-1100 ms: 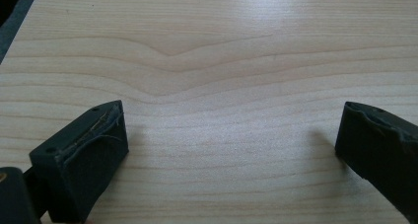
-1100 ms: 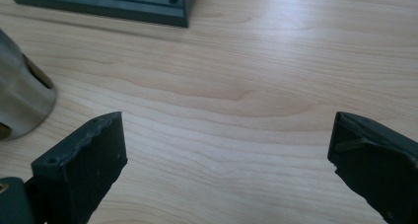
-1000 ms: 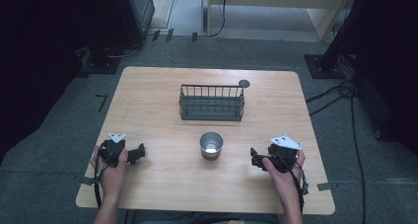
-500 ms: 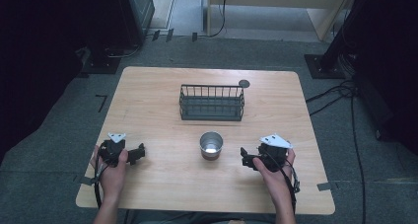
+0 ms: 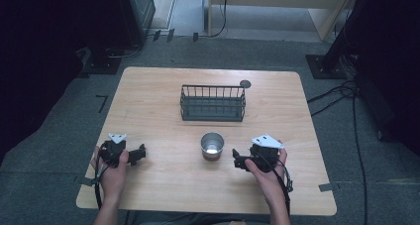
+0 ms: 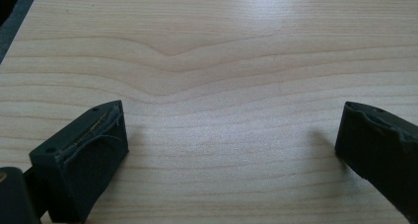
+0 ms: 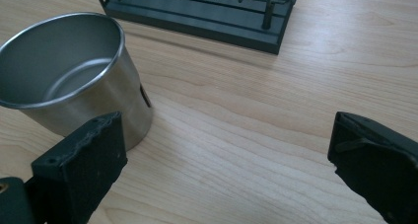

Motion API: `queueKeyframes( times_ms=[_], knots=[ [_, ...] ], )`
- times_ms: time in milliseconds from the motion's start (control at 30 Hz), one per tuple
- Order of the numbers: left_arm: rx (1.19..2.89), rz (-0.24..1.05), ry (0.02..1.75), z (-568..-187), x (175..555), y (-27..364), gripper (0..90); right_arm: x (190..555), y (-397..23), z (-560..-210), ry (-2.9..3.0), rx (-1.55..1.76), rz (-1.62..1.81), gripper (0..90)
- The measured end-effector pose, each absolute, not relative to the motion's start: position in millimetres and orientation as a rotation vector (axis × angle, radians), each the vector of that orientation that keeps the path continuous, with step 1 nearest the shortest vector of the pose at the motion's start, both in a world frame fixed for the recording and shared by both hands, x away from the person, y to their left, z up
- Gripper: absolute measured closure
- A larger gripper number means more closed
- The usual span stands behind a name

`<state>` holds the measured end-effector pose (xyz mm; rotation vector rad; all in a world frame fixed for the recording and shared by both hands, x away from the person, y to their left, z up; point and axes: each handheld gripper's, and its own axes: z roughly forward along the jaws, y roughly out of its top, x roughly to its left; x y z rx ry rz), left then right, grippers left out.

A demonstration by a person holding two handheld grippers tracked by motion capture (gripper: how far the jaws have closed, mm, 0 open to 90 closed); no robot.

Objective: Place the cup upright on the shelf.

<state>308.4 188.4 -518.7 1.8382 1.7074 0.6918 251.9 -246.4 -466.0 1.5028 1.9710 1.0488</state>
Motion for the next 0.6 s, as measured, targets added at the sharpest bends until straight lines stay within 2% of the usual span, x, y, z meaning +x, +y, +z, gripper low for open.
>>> queueKeyframes(
  times_ms=[600],
  knots=[
    [1.838,0.692,1.707,-519,308,188,0.0,256,-218,-465,2.033,1.450,1.090,0.9]
  ],
)
